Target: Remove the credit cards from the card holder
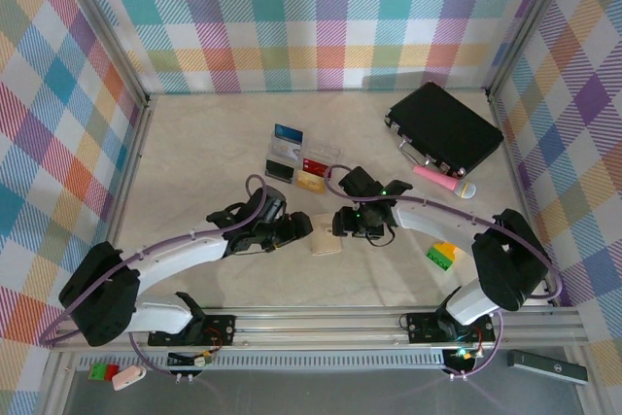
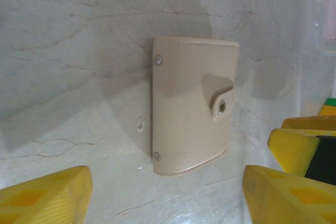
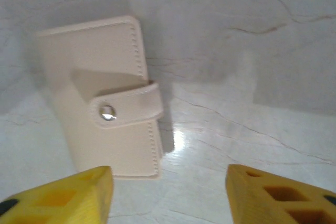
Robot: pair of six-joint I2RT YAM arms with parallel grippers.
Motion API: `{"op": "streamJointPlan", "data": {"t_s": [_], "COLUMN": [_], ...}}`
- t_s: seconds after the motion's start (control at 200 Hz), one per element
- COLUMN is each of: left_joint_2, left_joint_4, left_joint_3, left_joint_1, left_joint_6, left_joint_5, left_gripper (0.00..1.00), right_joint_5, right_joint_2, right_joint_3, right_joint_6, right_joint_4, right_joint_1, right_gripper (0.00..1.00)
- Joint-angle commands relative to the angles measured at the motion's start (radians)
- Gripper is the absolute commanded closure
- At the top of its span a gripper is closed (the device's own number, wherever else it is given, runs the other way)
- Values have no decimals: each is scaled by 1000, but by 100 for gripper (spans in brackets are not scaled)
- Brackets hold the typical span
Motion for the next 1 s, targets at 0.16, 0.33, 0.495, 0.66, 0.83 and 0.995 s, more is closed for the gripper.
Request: {"op": "streamJointPlan", "data": {"t_s": [0.16, 0.33, 0.495, 0.66, 0.83, 0.995], "left_joint_2": [122, 194, 238, 270, 291, 302], "left_joint_4": [139, 172, 202, 219, 235, 261], "left_joint_3": [3, 23, 34, 41, 47, 48], "left_joint_1": [25, 33, 42, 50, 54, 56], "left_joint_6": [-10, -9, 1, 20, 40, 42], "left_joint_5": [112, 149, 182, 213, 238, 264], "left_gripper": [40, 46, 55, 58, 58, 58], "right_joint_5": [-64, -78, -66, -89, -95, -101], "right_joint_2": [105, 160, 181, 204, 229, 248], "right_joint_3": [65, 74, 49, 21, 12, 13], "right_joint_6": [-49, -55, -45, -32, -15, -8], "right_joint_4": [54, 66, 67, 88, 97, 100], "right_joint_1": [-20, -36, -54, -69, -71, -73], "right_gripper": [57, 63, 66, 67, 67, 67]}}
